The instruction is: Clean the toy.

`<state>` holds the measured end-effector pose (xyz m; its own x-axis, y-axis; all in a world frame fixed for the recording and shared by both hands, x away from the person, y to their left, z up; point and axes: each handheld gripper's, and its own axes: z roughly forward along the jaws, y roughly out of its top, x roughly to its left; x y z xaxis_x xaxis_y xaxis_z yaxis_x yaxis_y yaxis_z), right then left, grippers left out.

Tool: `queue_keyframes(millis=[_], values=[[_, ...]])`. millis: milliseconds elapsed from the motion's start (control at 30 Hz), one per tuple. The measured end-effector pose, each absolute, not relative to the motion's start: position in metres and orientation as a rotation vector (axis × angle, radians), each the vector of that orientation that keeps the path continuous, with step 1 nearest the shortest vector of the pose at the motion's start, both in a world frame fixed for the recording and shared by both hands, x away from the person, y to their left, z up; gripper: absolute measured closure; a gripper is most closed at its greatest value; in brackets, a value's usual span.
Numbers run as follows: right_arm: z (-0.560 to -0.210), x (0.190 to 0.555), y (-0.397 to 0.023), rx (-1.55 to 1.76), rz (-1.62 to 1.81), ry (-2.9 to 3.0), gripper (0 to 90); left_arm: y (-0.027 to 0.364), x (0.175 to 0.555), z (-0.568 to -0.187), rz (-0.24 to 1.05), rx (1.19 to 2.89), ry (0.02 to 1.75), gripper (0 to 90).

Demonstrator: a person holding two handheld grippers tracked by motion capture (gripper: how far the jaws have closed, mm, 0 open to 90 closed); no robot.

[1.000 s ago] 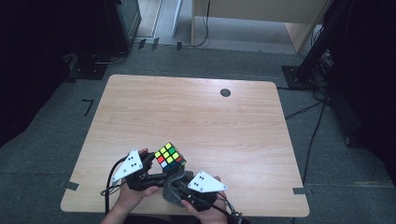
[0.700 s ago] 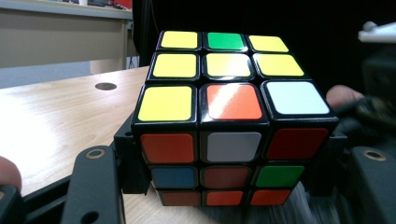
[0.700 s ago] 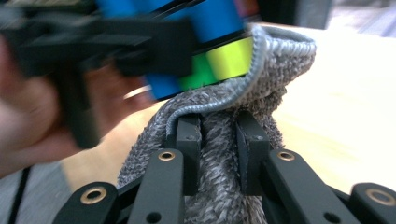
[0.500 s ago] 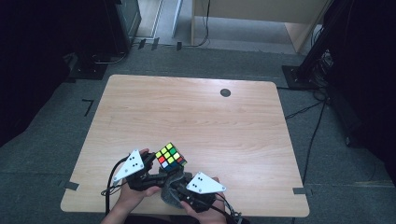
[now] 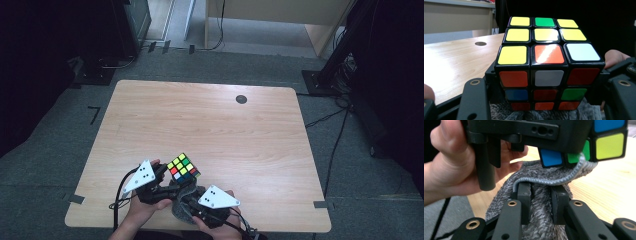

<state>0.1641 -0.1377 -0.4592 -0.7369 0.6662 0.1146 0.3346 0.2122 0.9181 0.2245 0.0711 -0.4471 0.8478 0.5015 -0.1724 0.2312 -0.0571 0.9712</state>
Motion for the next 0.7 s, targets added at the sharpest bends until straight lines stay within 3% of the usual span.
queue_keyframes(millis=[233, 467, 700], values=[[-0.452, 0.178, -0.172, 1.128, 1.59, 2.024, 73.8, 0.072, 0.224, -0.446, 0.245, 1.642, 0.585, 33.8], [-0.46, 0.171, -0.148, 1.03, 1.591, 2.168, 72.9, 0.069, 0.223, -0.447, 0.232, 1.65, 0.575, 33.8], [-0.455, 0.179, -0.168, 1.126, 1.618, 2.07, 72.9, 0.07, 0.223, -0.447, 0.228, 1.642, 0.578, 33.8]])
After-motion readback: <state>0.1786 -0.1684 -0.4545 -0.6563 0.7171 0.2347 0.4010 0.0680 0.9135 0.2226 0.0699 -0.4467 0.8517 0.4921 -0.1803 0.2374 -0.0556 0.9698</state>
